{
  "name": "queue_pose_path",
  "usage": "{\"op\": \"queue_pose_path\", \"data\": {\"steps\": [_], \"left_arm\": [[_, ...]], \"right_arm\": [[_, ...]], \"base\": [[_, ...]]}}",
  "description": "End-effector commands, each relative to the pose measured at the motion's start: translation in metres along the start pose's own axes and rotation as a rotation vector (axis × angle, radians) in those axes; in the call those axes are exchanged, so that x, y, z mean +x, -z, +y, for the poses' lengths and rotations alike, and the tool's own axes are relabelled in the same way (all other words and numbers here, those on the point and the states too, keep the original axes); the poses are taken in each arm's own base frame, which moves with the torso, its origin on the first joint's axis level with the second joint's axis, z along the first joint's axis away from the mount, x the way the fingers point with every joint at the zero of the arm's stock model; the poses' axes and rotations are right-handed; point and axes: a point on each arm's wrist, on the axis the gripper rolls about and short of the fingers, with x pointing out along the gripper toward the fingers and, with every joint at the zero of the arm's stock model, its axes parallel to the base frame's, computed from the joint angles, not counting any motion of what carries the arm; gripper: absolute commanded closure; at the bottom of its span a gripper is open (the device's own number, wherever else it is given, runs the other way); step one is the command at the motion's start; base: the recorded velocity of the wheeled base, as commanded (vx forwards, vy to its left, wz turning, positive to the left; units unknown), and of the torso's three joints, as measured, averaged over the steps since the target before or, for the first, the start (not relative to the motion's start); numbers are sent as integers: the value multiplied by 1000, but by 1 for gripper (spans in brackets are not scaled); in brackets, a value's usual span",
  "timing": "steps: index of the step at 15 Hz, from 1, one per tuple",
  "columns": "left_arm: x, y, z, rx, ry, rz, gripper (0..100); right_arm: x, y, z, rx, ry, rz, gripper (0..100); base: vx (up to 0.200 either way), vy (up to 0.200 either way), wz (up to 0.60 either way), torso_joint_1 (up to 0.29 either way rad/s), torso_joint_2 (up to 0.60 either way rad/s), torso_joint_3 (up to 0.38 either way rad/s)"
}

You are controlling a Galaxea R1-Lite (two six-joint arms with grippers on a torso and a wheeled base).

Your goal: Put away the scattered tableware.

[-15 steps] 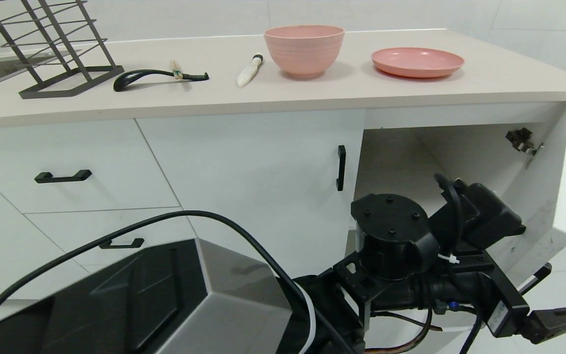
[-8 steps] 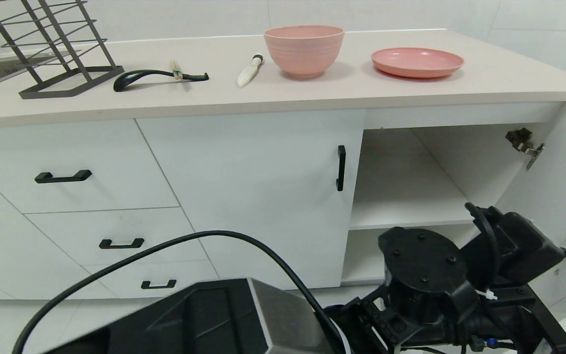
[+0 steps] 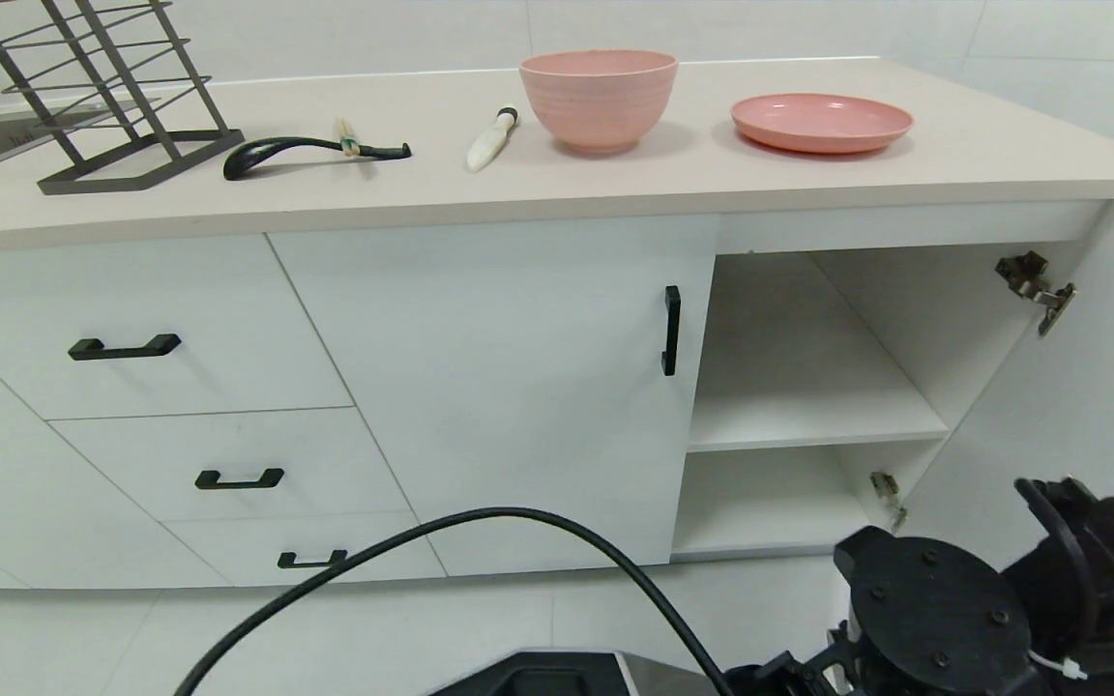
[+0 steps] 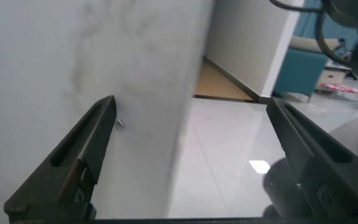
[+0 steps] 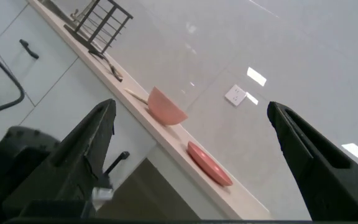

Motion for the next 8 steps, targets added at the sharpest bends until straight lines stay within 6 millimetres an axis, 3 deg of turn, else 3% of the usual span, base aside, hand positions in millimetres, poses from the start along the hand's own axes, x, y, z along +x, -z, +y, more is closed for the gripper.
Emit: {"op": "queue_pose_path", "data": {"steps": [1, 5, 7, 8], "left_arm": [[9, 29, -12, -20, 32, 22, 0], [27, 46, -35, -19, 95, -17, 0], [15, 49, -32, -19, 79, -20, 0], [-3, 51, -29, -34, 55, 20, 0]], "right_arm": [[0, -2, 0, -10, 3, -3, 0], [1, -8, -3, -53, 17, -10, 0], [-1, -9, -2, -58, 19, -14, 0], [-2, -9, -1, -56, 18, -12, 0]], "base": [[0, 0, 0, 0, 0, 0], [0, 0, 0, 0, 0, 0], [0, 0, 0, 0, 0, 0], [0, 0, 0, 0, 0, 0]]}}
